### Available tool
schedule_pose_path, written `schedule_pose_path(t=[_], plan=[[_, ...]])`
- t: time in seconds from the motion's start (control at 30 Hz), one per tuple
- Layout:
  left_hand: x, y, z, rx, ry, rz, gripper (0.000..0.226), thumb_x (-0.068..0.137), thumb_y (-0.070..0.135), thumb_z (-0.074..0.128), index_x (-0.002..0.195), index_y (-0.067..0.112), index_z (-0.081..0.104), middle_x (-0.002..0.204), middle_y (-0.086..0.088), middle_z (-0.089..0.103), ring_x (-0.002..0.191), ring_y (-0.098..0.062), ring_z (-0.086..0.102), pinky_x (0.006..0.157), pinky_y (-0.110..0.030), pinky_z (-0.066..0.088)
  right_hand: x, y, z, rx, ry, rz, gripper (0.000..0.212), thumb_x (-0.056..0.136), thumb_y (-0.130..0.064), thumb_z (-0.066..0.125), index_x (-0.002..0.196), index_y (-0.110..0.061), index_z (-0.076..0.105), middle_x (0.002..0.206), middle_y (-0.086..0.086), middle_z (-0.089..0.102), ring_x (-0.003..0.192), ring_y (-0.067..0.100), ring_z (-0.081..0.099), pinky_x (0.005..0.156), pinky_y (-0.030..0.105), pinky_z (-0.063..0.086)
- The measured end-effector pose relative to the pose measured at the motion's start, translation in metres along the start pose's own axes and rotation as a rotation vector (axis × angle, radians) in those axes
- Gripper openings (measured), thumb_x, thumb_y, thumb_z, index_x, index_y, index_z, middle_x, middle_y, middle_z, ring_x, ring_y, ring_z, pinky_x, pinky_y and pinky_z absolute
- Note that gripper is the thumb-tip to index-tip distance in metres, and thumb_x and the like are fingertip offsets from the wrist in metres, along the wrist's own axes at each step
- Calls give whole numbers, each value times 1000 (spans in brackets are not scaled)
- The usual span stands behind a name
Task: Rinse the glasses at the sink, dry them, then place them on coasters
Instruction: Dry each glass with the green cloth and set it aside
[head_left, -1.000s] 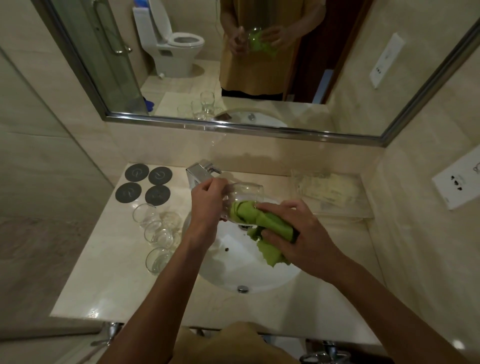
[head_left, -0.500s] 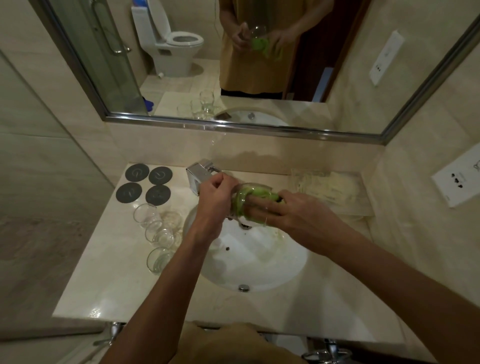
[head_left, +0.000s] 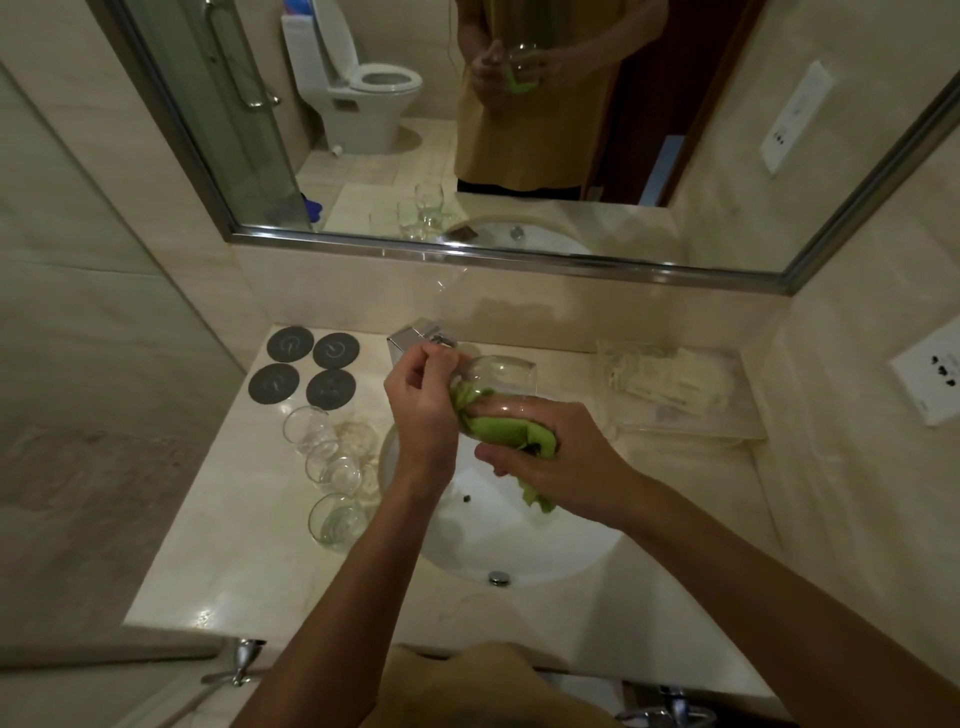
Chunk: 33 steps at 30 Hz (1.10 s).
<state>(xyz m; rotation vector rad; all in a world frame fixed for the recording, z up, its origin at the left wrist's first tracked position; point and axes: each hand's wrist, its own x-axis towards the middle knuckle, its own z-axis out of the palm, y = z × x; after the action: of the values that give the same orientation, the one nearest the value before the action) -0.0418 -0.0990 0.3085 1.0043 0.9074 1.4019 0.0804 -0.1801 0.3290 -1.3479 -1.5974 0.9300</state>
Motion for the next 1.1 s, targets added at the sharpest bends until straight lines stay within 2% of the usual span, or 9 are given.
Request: schedule_pose_path(t=[0.13, 0.27, 0.37, 0.47, 0.57, 0.7, 0.8, 0.93, 1.1], plan=[[6, -5, -11, -111, -244, -45, 17, 83, 19, 52, 92, 7, 61, 88, -9, 60, 83, -28, 52, 68, -35, 44, 1, 1, -15, -392, 13, -349, 33, 90, -22, 68, 121, -12, 70, 123, 0, 70, 111, 12, 67, 96, 31, 54], [16, 6, -23, -220, -588, -400, 49, 76, 38, 62, 109, 2, 62, 109, -21, 61, 90, -34, 62, 70, -39, 52, -2, 4, -47, -897, -104, -650, 35, 87, -5, 69, 122, -9, 70, 127, 7, 68, 96, 36, 68, 83, 44, 58], [20, 11, -31, -59, -833, -755, 83, 85, 75, 34, 106, 3, 70, 94, -26, 64, 71, -34, 65, 58, -33, 50, -3, -3, -65, -1139, -208, -885, 34, 90, 0, 55, 119, -9, 71, 123, 8, 69, 81, 33, 65, 78, 36, 52], [16, 10, -29, 211, -1009, -827, 94, 85, 83, 19, 83, 6, 71, 68, -20, 64, 45, -23, 57, 42, -22, 41, 1, -6, -72, -1329, -319, -1033, 34, 82, 3, 68, 114, -11, 73, 115, 5, 70, 71, 25, 60, 69, 32, 49], [5, 4, -18, 246, -907, -767, 71, 86, 79, 36, 68, 16, 61, 53, -6, 47, 36, -12, 37, 40, -18, 20, 1, -2, -74, -1365, -372, -960, 52, 68, 4, 79, 117, -13, 72, 117, 4, 70, 69, 25, 61, 62, 31, 51], [1, -6, -10, 143, -683, -643, 45, 96, 58, 44, 71, 22, 56, 52, 5, 41, 43, -7, 31, 40, -17, 23, -5, 4, -65, -1167, -257, -647, 75, 50, 14, 84, 119, -13, 70, 118, 3, 70, 72, 31, 66, 50, 33, 53], [-3, -8, -6, 131, -572, -540, 50, 103, 47, 38, 68, 24, 66, 54, 3, 49, 47, -10, 38, 43, -19, 30, -6, 9, -51, -930, -178, -515, 53, 68, 1, 84, 117, -13, 72, 117, 4, 72, 83, 32, 71, 64, 39, 61], [-6, -12, -3, 31, -423, -485, 53, 87, 57, 46, 97, 10, 69, 81, -18, 57, 72, -28, 50, 63, -33, 39, -6, 0, -35, -703, -70, -329, 44, 77, -31, 82, 117, -19, 72, 114, 0, 74, 93, 21, 73, 78, 35, 60], [0, -16, -7, 38, -375, -364, 58, 96, 45, 42, 115, -9, 53, 103, -24, 57, 95, -37, 53, 82, -51, 43, -9, -7, -16, -354, 50, -140, 36, 82, -31, 80, 117, -21, 74, 102, -6, 76, 74, -5, 66, 69, 6, 48]])
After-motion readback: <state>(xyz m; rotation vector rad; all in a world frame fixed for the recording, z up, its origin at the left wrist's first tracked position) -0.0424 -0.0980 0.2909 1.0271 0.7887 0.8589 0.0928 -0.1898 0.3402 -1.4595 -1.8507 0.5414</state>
